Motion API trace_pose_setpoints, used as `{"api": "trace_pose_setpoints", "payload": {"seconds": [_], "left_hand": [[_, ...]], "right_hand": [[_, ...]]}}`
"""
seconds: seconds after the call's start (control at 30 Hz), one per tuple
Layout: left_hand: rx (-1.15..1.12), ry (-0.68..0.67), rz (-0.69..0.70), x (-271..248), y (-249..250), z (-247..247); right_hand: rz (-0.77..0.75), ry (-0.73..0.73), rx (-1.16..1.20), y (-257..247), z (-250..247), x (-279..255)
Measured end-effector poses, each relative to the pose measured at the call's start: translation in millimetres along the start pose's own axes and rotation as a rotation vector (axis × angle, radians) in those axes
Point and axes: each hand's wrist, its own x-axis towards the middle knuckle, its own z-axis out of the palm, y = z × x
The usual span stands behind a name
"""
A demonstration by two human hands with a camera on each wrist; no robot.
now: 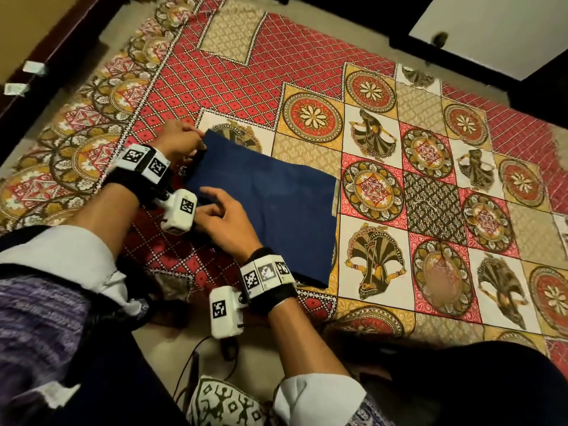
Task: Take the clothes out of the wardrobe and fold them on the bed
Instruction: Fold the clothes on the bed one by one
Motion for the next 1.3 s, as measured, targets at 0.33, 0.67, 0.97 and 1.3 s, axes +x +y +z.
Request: {"api": "trace_pose_setpoints", "payload": {"seconds": [0.33, 0.67, 0.97, 1.3], "left_hand": [[0.427, 0.141, 0.136, -3.6, -11.3, 9.8], [1.116, -0.1, 0.762, -66.7, -20.8, 52.4], [1.223, -0.003, 0.274, -37.5, -38.5, 17.6], [1.162, -0.168, 0.386, -53.9, -39.5, 51.3]], "right_hand": [[-0.034, 0.386, -0.973, 61.9, -110.5, -57.9], [-0.144, 0.335, -1.023, 41.3, -152.8, -31.0], [0.033, 0.223, -1.139, 71.4, -185.1, -6.1], [0.028, 0.21, -1.069, 71.2, -189.6, -3.4]]}}
